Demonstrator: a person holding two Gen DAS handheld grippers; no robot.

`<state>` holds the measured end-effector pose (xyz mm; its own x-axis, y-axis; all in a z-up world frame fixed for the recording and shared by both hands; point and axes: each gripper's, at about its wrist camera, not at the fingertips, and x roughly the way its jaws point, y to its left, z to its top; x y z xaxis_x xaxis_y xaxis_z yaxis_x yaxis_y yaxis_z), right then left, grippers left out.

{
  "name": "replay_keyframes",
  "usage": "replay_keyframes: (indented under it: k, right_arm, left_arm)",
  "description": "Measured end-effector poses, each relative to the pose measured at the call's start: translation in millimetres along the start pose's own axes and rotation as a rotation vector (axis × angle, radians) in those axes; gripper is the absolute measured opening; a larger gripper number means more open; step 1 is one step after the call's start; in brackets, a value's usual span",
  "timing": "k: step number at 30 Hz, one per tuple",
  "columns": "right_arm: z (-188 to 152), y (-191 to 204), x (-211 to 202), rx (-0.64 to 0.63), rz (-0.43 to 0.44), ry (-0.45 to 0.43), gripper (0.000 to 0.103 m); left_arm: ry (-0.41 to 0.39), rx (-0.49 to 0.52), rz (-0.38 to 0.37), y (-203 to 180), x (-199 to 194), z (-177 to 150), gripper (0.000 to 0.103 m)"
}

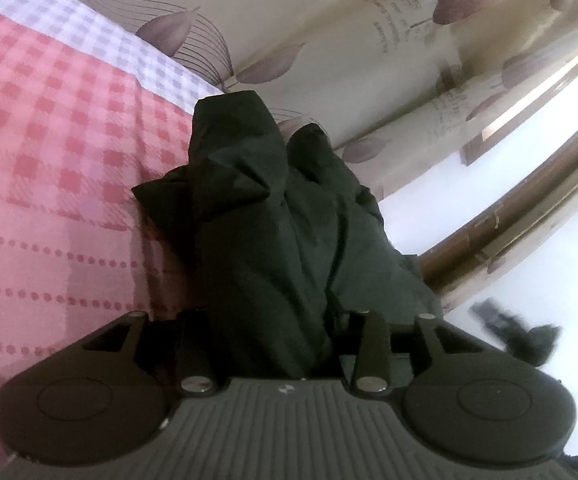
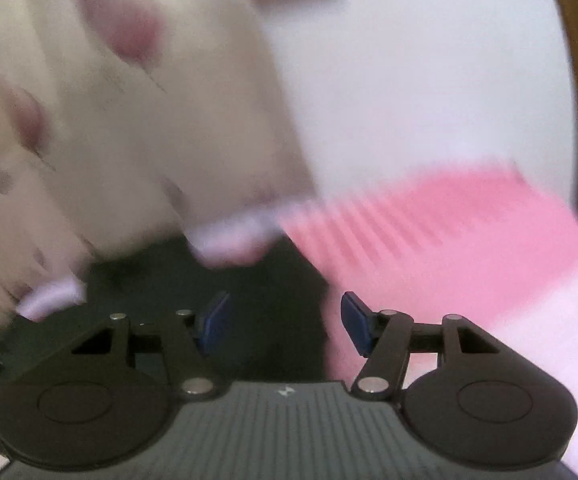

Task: Fold large clothes

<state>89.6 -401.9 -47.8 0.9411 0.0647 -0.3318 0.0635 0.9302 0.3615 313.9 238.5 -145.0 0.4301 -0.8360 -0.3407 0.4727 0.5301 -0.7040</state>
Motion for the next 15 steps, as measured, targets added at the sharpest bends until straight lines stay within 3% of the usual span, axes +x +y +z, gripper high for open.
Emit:
replay_keyframes:
  k: [2, 4, 5, 6, 8, 10, 15]
  right_arm:
    - [10.4, 44.8, -3.1, -0.094, 0.15, -0.042, 0.06]
    - [7.6, 96.3, 9.8, -0.224, 0.256, -0.006, 0.059]
    - [2.3, 120.7, 20.4, -0.276, 0.298, 0.024, 0.046]
    - [-4.5, 140.9, 31.9, -0.323, 0.329, 0.052, 0.027]
    - [-23.4, 174.5, 60.0, -0.424, 0.33, 0.107, 0.016]
    - [-44.0, 194.1, 83.5, -0.477, 0.31, 0.151, 0.013]
    - [-86.3, 207.8, 109.2, -0.581, 0.229, 0.21, 0.01]
  left_arm:
    - [-0.005, 0.008, 0.005, -0.9, -0.6, -1.0, 0.044]
    - [-0.015, 0.016, 0.017, -2.8, -1.0, -2.5, 0.043]
    - [-0.021, 0.029, 0.033, -5.6, -1.3, -3.4, 0.042]
    - [-0.029, 0.038, 0.048, -8.9, -1.6, -4.4, 0.039]
    - [-0.04, 0.038, 0.065, -13.5, -2.7, -5.8, 0.035]
    - [-0.054, 0.001, 0.073, -16.8, -7.0, -5.3, 0.028]
    - [-0.067, -0.021, 0.095, -54.7, -20.9, 4.6, 0.023]
